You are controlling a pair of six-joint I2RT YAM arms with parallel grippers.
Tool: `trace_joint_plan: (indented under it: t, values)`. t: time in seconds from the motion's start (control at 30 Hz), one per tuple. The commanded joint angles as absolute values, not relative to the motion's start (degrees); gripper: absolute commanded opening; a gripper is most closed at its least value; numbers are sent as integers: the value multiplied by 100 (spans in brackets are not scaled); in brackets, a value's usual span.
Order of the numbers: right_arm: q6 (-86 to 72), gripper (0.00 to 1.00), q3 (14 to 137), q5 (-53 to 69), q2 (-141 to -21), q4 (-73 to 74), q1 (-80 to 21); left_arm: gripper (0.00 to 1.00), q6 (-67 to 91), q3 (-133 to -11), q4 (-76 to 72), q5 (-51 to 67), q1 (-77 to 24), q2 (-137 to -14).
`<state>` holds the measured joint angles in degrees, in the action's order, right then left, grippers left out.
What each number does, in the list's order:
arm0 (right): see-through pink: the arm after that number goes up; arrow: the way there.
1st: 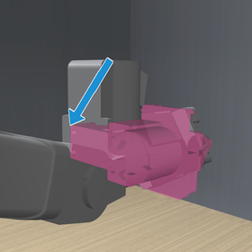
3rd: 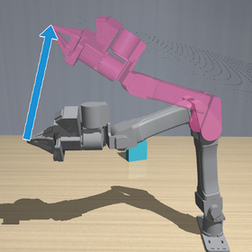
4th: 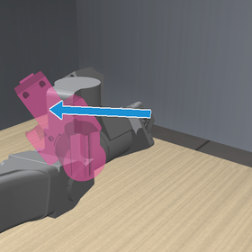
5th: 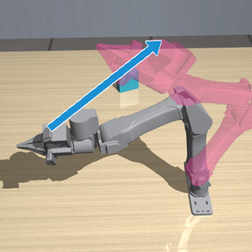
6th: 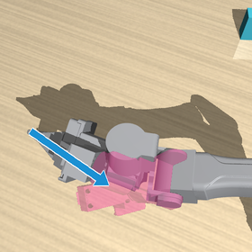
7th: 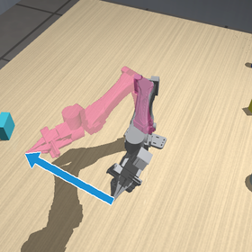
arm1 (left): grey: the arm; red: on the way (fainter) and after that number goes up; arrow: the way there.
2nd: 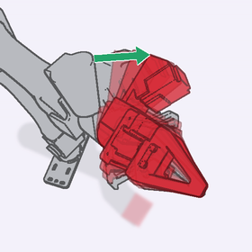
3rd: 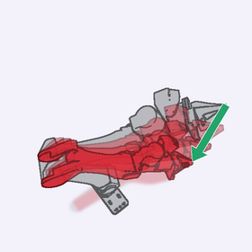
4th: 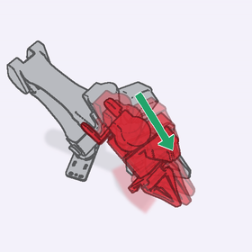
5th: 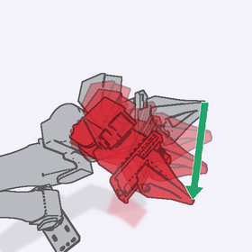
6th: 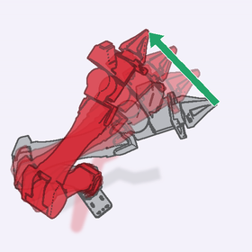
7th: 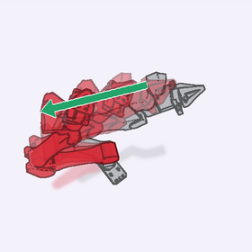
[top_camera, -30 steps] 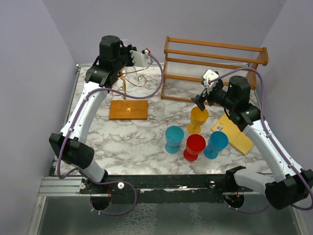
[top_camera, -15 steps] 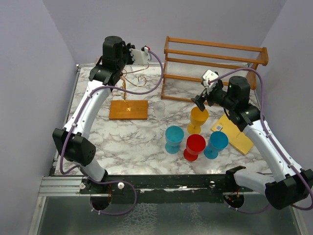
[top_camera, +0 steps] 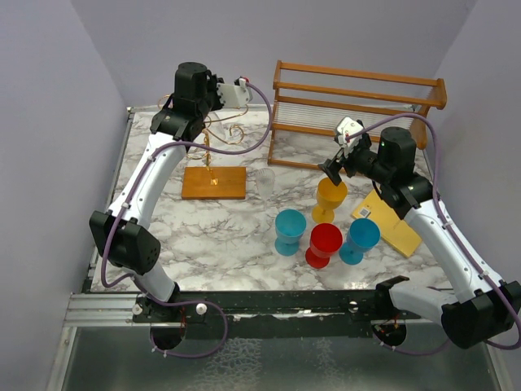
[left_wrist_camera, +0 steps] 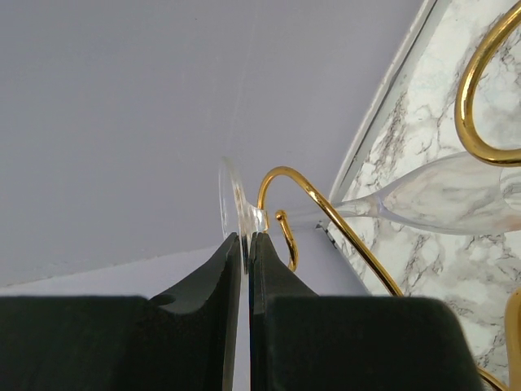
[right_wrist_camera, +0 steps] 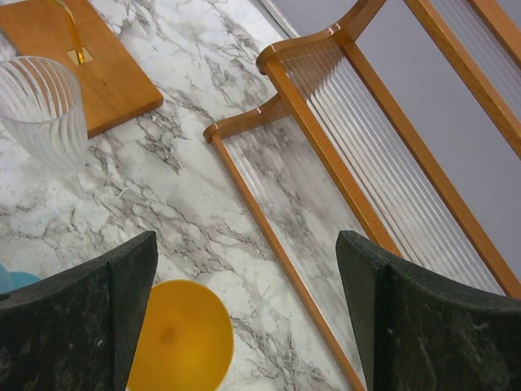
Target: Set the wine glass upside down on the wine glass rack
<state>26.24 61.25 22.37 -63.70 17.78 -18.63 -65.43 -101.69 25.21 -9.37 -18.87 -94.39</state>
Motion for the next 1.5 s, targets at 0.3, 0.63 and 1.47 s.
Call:
trace_joint_plan:
  t: [0.3, 0.63, 1.47]
  values:
    - [2673, 90, 6078, 2335, -6270, 1572, -1837, 13, -6261, -10483, 2899, -1020, -1887, -9344]
    - [2672, 90, 6082, 2342, -6253, 1576, -1828, 19, -6164, -10758, 3235, -1028, -1861, -9422]
    - [2694, 91, 6107, 2382, -6272, 1629, -1820, 37, -6016, -10968, 3725, -583, -1857, -9176]
